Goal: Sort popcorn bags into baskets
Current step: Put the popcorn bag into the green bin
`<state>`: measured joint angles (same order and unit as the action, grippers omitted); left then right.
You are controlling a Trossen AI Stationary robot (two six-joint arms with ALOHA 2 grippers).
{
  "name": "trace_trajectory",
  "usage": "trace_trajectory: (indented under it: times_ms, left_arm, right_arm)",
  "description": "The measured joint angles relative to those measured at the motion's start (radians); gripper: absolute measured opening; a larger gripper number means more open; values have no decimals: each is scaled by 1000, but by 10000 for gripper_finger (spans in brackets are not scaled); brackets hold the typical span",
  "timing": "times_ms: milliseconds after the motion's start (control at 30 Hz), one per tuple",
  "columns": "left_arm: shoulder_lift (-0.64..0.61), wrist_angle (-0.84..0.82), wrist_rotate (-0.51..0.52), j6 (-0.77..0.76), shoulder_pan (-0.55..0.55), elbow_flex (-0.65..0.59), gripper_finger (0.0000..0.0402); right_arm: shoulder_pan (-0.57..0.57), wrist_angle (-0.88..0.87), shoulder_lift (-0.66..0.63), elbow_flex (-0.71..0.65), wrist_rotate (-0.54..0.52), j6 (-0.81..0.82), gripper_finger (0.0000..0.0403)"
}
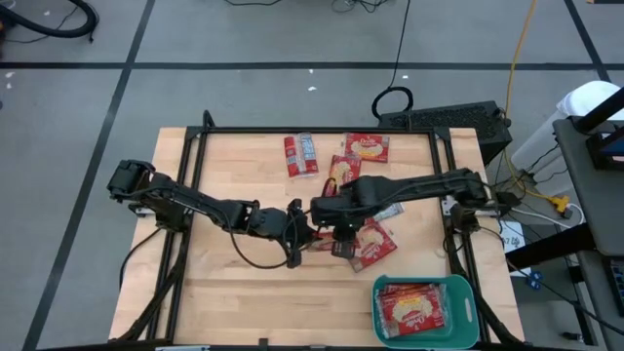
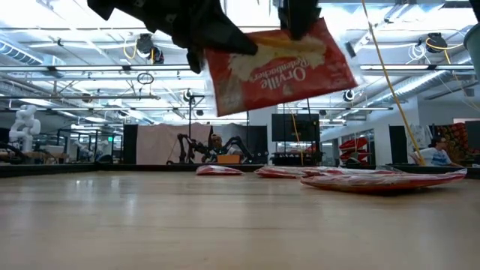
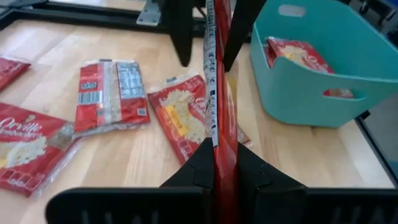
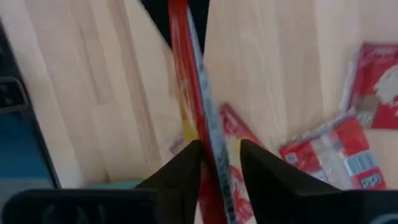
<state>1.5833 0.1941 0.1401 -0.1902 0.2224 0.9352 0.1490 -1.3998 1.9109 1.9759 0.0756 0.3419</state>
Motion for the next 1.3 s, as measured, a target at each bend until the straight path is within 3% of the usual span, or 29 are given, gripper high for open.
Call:
trace_trajectory:
  times_ms: [300,467,800,967,1100,1300]
  left_arm:
    - [0,-6,0,5,1,0,25]
    - [0,15,-2,57,15,0,34]
    - [0,38,52,103,96,1,210]
    - [0,36,55,107,106,1,258]
    - [0,32,55,104,107,1,264]
    - [0,3,55,98,111,1,241]
  right_arm:
    - [17,-12,-3,0,12,-18,11]
    - [31,-21,-4,0,51,-14,8]
    - [103,-114,-70,-2,244,120,2]
    - [153,-114,-163,-2,277,256,1]
    - [208,-126,-249,-2,278,341,1]
    - [342,-128,-391,-74,251,496,0]
